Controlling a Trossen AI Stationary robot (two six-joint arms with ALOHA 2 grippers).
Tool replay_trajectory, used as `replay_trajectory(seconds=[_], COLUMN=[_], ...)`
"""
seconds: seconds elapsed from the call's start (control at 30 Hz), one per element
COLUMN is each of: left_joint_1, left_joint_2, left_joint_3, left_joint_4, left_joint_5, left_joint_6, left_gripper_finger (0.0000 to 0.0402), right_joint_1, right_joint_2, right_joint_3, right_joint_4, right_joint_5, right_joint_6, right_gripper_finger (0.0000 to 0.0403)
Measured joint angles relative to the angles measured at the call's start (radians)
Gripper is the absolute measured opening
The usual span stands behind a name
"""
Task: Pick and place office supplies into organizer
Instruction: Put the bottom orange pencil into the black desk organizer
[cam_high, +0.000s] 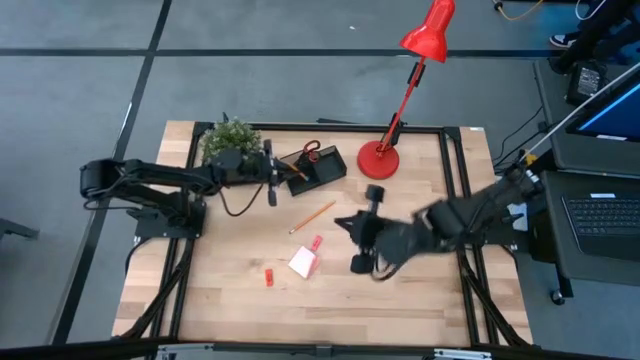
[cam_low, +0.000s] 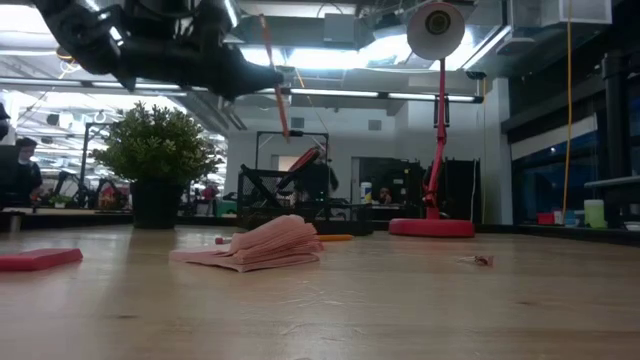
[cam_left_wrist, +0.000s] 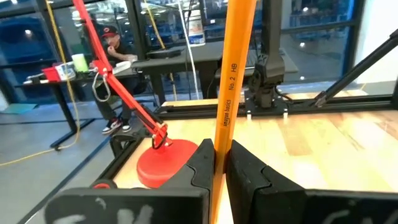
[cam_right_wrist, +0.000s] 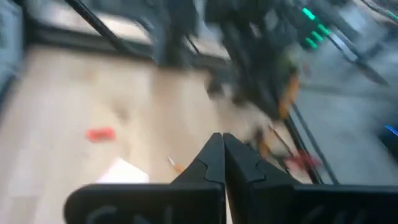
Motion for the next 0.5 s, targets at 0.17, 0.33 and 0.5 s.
replay_trajectory(seconds=[0.17, 0.33, 0.5], left_joint_1=[0.030, 0.060, 0.102], left_joint_2=[0.040, 0.041, 0.041], left_joint_3=[0.000, 0.000, 0.000], left_joint_4=[0.067, 0.066, 0.047], left_joint_5=[0.028, 0.044, 0.038], left_joint_6=[-0.001, -0.003, -0.004], left_gripper_finger=[0.0015, 0.0015, 0.0014], right_joint_1=[-0.094, -0.138, -0.159], right_joint_2=[-0.145, -0.268, -0.324], right_joint_3=[-0.203, -0.549, -0.818], right_joint_4=[0.332, 0.695, 1.064], right_joint_5=[-0.180, -0.249, -0.293], right_joint_6=[-0.163, -0.219, -0.274], right_gripper_finger=[0.0000, 0.0000, 0.0000])
